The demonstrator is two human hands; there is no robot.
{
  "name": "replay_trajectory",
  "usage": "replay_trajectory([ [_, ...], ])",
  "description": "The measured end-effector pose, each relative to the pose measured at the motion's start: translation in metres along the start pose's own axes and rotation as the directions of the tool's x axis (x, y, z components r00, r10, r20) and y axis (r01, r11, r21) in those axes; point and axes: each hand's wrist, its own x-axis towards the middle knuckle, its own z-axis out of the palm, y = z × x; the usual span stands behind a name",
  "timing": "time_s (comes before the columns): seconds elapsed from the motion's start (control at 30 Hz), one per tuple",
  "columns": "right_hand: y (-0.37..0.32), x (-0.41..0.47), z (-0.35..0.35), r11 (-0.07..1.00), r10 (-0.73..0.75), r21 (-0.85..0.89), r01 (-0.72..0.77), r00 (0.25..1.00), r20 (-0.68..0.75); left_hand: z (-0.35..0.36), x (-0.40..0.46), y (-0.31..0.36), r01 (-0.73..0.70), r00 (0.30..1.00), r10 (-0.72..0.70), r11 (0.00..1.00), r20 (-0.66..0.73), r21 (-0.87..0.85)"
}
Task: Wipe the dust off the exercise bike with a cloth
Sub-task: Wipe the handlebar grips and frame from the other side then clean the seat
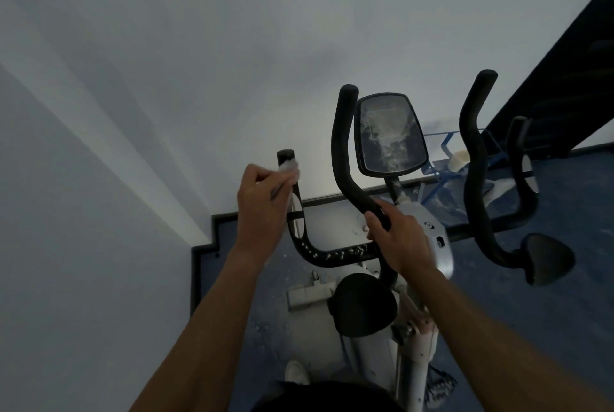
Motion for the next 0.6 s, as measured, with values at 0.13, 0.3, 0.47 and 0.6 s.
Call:
replay_trajectory([
  [0.13, -0.004, -0.002, -0.003, 1.0, 0.005, -0.005, -0.005, 1.0, 0.002, 0.019, 0.024, 0.008, -0.093, 0.996, 0.091, 0.988, 0.021, 0.127],
  [0.3, -0.003, -0.001, -0.003, 1.0, -0.004, -0.002, 0.004, 1.0, 0.002, 0.021, -0.012, -0.011, -0.004, 1.0, 0.003, 0.973, 0.003, 0.232],
  [0.47, -0.001, -0.001, -0.001, 1.0, -0.008, 0.003, 0.008, 1.0, 0.001, 0.021, 0.01, 0.006, -0.052, 0.998, 0.059, 0.979, -0.027, 0.196],
  [0.6, -0.001, 0.0, -0.002, 1.0, -0.006, 0.01, 0.006, 1.0, -0.001, 0.028, 0.021, 0.004, -0.066, 0.998, 0.06, 0.969, 0.03, 0.239],
])
